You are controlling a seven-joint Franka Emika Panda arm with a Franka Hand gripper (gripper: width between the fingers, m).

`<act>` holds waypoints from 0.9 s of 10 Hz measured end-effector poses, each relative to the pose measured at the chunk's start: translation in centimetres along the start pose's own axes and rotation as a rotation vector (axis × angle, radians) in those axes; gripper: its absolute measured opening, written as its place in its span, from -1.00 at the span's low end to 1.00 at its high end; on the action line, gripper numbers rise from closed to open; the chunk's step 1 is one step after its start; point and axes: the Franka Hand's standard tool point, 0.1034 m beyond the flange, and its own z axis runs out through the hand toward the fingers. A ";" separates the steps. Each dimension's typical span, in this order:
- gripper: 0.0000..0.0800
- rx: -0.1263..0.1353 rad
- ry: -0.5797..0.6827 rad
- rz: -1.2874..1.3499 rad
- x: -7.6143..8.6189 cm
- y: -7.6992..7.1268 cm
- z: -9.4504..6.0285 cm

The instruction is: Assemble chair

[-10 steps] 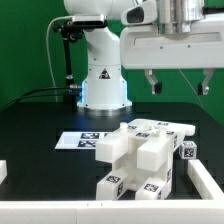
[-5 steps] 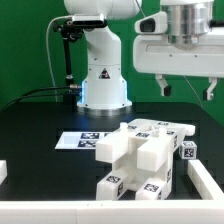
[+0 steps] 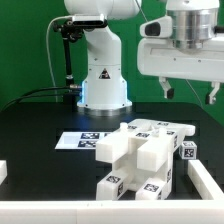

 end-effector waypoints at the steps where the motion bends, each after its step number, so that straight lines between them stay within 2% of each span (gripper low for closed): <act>1: 0.62 -0.012 0.008 -0.025 -2.3 0.6 2.3; 3: 0.62 -0.025 0.033 -0.026 -2.8 0.5 5.0; 4: 0.62 -0.030 0.054 -0.017 -3.4 0.2 6.8; 5: 0.62 -0.038 0.054 -0.030 -3.9 0.1 7.5; 9: 0.62 -0.055 0.061 -0.037 -3.8 0.1 9.3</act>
Offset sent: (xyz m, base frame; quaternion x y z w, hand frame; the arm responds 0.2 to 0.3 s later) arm -0.0118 0.0119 -0.0601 -0.0261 0.0924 0.0122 0.9953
